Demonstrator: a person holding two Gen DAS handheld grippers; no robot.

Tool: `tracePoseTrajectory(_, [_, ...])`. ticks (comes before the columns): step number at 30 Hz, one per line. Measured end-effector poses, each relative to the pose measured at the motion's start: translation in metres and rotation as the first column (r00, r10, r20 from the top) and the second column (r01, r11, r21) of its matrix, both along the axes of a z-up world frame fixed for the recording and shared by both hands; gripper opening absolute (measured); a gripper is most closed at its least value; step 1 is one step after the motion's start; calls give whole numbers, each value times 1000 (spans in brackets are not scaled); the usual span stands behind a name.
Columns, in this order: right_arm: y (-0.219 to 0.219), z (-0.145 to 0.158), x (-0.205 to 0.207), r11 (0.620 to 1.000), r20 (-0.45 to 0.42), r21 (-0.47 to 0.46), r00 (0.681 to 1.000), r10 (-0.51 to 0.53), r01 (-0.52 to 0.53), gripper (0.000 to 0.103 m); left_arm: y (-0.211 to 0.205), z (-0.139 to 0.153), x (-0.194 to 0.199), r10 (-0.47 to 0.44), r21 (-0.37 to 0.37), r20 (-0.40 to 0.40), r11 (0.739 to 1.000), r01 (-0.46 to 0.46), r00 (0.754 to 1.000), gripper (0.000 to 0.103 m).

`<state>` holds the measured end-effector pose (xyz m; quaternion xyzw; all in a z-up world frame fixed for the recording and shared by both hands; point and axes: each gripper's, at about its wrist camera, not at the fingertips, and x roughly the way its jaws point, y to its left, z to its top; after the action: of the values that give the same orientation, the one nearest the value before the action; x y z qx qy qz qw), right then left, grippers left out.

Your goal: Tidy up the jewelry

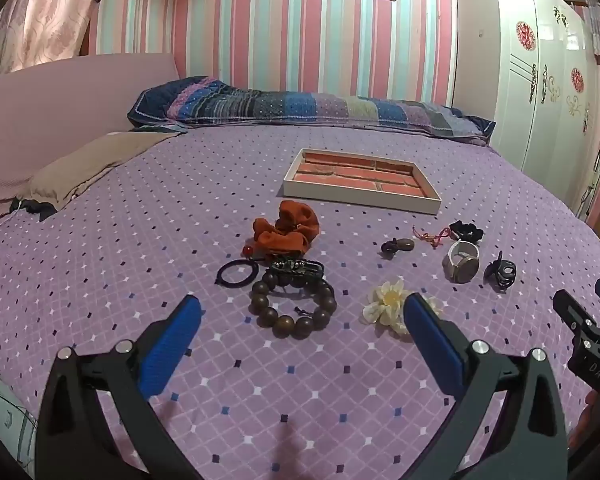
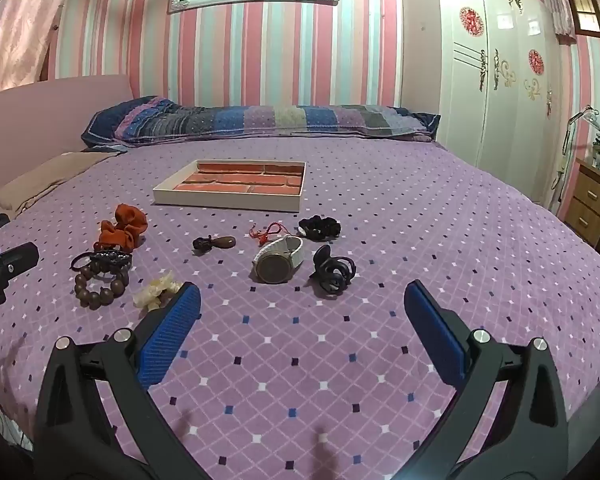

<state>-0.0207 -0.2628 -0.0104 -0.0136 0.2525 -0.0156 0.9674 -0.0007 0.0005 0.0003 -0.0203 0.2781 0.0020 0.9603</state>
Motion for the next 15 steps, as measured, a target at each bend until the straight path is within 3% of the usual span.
tracePoseTrajectory(15, [0,-1,-2,1000,13,-14,1000,1,-1,99,-4,-2,0,2,-3,-18,1000,-2,1000,99])
